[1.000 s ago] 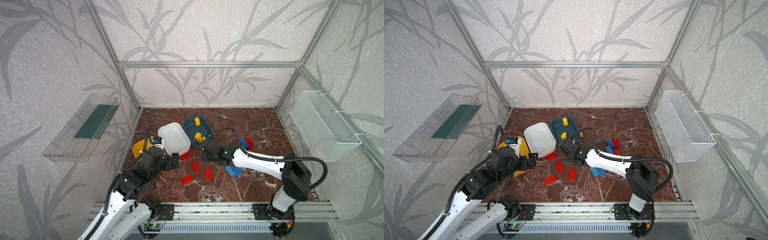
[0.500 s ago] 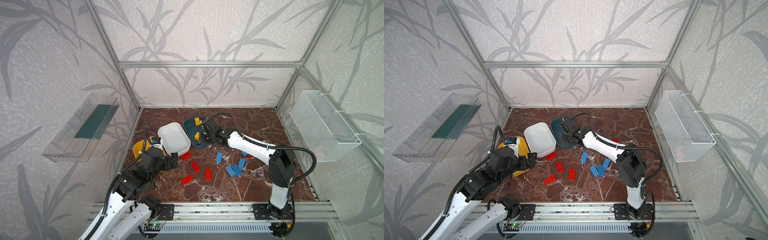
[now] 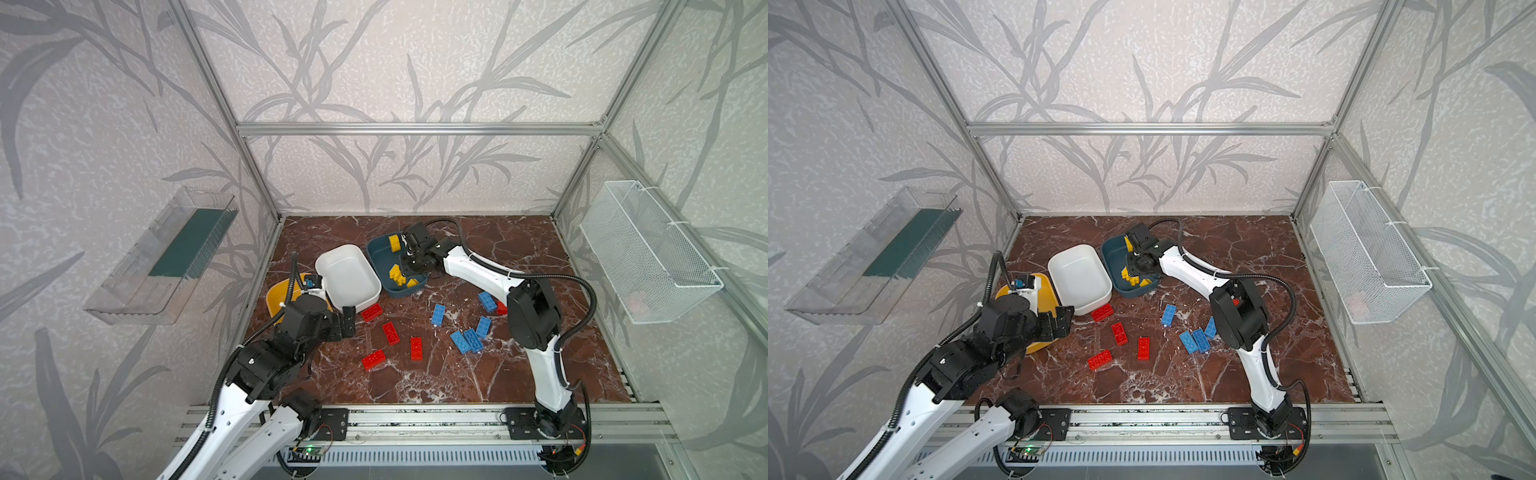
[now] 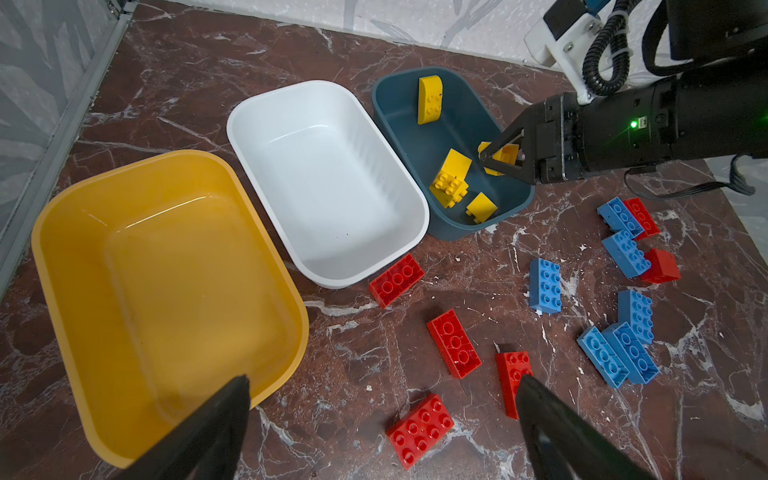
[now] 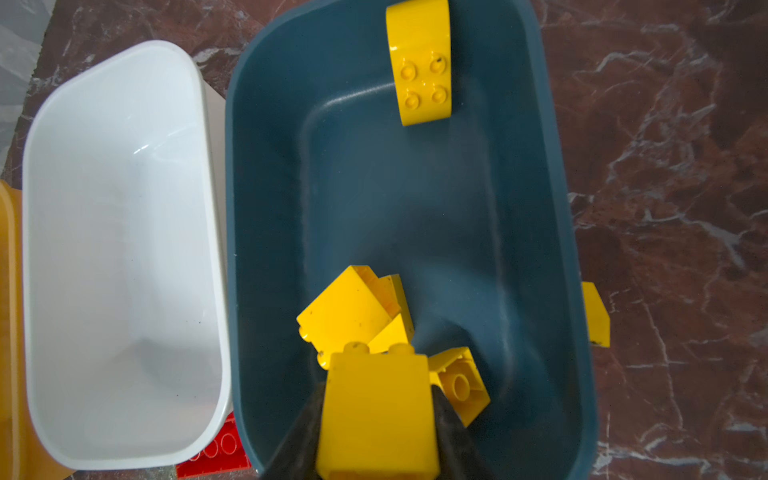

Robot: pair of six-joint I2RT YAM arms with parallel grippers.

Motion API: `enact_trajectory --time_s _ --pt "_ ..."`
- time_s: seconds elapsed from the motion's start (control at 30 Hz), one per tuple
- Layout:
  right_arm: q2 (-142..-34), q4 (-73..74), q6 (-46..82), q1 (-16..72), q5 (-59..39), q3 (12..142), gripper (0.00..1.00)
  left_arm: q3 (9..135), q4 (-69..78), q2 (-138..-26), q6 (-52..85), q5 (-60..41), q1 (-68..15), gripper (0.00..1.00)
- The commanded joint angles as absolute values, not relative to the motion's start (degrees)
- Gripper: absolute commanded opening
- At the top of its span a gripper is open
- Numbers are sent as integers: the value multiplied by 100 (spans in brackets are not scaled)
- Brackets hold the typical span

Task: Sort the legos into containers by color
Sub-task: 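Carry the small yellow brick with the right gripper and drop it into teal tub, then move the right gripper to the yellow brick beside the teal tub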

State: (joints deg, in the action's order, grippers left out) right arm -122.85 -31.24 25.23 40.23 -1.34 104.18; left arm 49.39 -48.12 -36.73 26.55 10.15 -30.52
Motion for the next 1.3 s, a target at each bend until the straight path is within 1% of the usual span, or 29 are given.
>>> enact_trajectory --time_s 0.0,0.17,0.4,0.57,0.73,0.87,1.0,1.13,1.27 --pt "-12375 -3296 2461 4017 -255 10639 47 4888 -4838 -3720 2587 1044 -3020 99" --pt "-12275 -3284 2461 4008 -189 10548 56 4889 -4834 -3762 2584 1018 -3014 99" --pt "-11889 -3277 2340 4008 -69 10367 60 4881 -4851 -3790 2600 1077 -3006 99" --pt "-11309 -3219 2190 3923 26 9967 62 4870 -4852 -3821 2614 1113 -3006 99" --pt "-10482 -3020 2096 3686 27 9242 64 4902 -4825 -3971 2569 1110 -3002 99" --pt "-9672 -2679 2121 3315 -91 8426 66 4974 -4750 -4216 2557 1074 -3005 99" --pt "-9110 -2279 2364 2675 -556 7727 68 5250 -4714 -4527 2524 898 -2999 99" --pt "-9087 -2116 2521 2062 -992 7440 69 5613 -4731 -4790 2420 799 -3003 99" --pt "-9394 -1917 2558 1659 -1200 7318 75 5856 -4684 -5016 2253 838 -2999 99"
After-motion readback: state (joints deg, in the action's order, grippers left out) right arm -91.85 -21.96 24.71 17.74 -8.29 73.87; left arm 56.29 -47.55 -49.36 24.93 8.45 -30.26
